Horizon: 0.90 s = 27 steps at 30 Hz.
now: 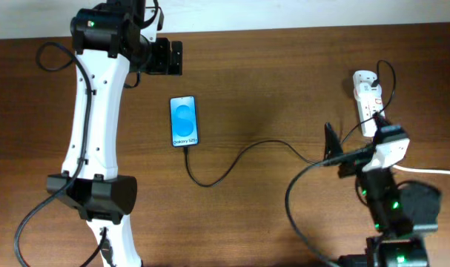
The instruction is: Plug charger to phone and switch on socket
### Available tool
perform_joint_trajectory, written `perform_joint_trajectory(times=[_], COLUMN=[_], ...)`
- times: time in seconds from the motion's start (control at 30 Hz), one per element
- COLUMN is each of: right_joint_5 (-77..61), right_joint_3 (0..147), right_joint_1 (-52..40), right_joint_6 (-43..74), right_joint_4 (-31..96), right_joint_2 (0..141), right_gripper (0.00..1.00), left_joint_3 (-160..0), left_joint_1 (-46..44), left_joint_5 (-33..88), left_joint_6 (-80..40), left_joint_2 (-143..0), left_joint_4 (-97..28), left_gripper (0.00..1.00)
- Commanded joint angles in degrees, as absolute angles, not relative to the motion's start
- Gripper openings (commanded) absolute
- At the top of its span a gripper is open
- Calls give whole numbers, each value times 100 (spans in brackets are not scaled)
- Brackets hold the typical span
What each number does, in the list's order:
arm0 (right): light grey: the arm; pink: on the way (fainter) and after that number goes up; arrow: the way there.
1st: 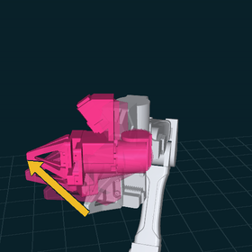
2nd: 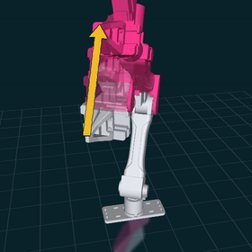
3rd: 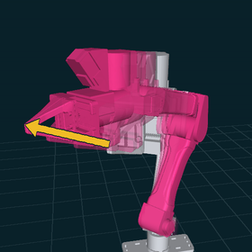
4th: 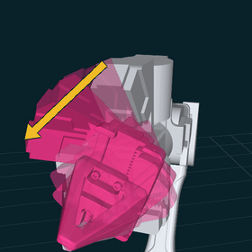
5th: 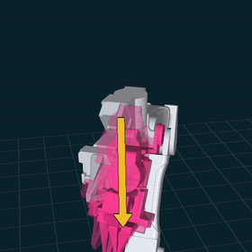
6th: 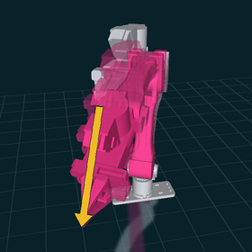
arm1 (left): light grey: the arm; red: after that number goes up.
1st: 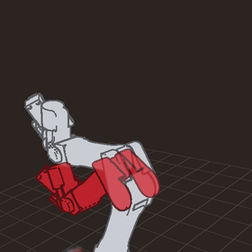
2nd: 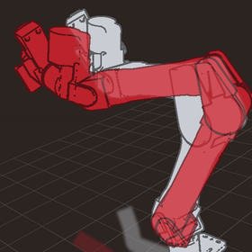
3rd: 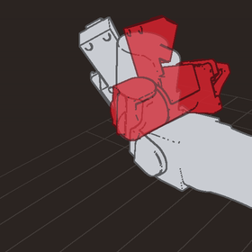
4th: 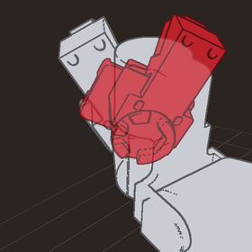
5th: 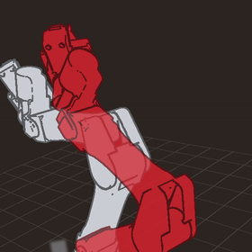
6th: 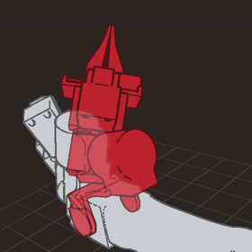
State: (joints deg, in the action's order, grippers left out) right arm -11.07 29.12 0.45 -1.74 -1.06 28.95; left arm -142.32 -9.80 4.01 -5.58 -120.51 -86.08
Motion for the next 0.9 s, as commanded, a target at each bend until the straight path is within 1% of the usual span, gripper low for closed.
perform_joint_trajectory(times=[0.0,0.4,0.47,0.57,0.7,0.87], right_joint_5=[-615,-530,-532,-532,-528,-408], right_joint_3=[2200,757,381,49,32,32], right_joint_1=[-185,-235,-235,-235,-233,-224], right_joint_6=[242,239,239,239,217,215], right_joint_4=[-355,-541,-819,-1345,-1135,-95], right_joint_2=[2318,416,10,19,19,19], right_gripper=[98,98,98,98,98,98], left_joint_3=[-14234,-14234,-14232,-14232,-14232,-14232], left_joint_1=[-976,-976,-976,-976,-976,-976], left_joint_5=[360,360,360,360,360,360], left_joint_6=[-532,-532,-532,-532,-532,-532], left_joint_2=[-11911,-11911,-11911,-11911,-11911,-11911], left_joint_4=[-8600,-8600,-8600,-8600,-8600,-8600], left_gripper=[99,100,100,99,99,99])
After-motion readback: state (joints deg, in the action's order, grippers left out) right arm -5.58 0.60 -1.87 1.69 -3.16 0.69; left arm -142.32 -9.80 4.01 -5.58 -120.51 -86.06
